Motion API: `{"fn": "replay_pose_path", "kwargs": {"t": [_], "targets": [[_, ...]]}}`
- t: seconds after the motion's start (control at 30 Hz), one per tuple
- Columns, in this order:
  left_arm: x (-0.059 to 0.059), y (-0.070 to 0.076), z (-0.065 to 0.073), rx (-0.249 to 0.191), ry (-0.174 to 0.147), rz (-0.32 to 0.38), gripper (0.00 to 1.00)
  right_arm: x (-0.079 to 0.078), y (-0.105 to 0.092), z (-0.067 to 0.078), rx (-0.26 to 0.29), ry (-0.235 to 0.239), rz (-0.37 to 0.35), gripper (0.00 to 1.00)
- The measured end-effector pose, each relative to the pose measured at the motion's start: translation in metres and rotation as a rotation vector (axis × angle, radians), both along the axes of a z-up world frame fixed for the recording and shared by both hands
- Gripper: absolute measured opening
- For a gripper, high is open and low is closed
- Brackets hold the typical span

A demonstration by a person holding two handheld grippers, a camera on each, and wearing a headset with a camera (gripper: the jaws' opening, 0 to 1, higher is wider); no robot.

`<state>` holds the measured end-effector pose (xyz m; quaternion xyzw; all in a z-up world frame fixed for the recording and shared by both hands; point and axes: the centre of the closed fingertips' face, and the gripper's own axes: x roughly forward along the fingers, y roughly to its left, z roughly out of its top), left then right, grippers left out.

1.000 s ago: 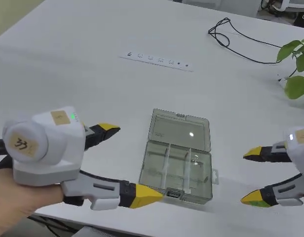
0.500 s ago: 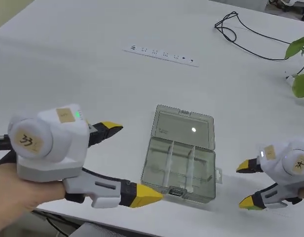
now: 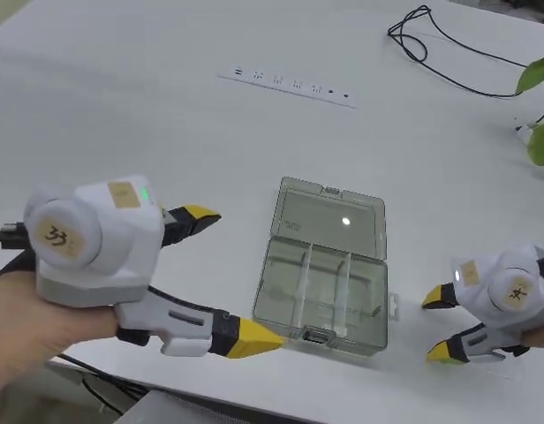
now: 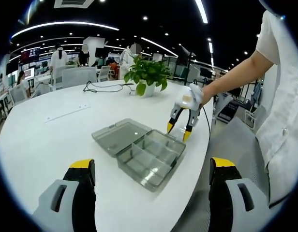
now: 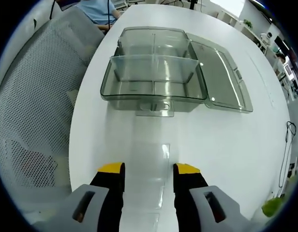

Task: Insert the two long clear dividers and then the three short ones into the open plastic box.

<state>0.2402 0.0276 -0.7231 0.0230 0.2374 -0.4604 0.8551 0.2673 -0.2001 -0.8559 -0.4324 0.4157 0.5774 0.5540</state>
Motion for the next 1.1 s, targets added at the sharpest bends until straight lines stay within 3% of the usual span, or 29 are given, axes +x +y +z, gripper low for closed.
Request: {"fn": "replay_pose_path", "kwargs": {"t": [0.23,0.7,0.97,1.1], "targets": [[0.005,0.001,0.001,-0.007,-0.004,-0.007,1.00,0.000,0.003,0.001,0.005,-0.015,0.000,0.33],[0.008,-0.005,0.000,-0.008,-0.001,-0.029,1.00,0.002,0.003,0.002,0.010,-0.026,-0.009,0.33],[0.009,-0.008,0.005,-0.015,0.007,-0.028,1.00,0.005,0.011,0.027,0.080,-0.071,-0.070,0.33],[0.012,-0.013,0.011,-0.046,0.032,-0.013,0.99,0.007,0.014,0.045,0.101,-0.118,-0.079,0.33]]}}
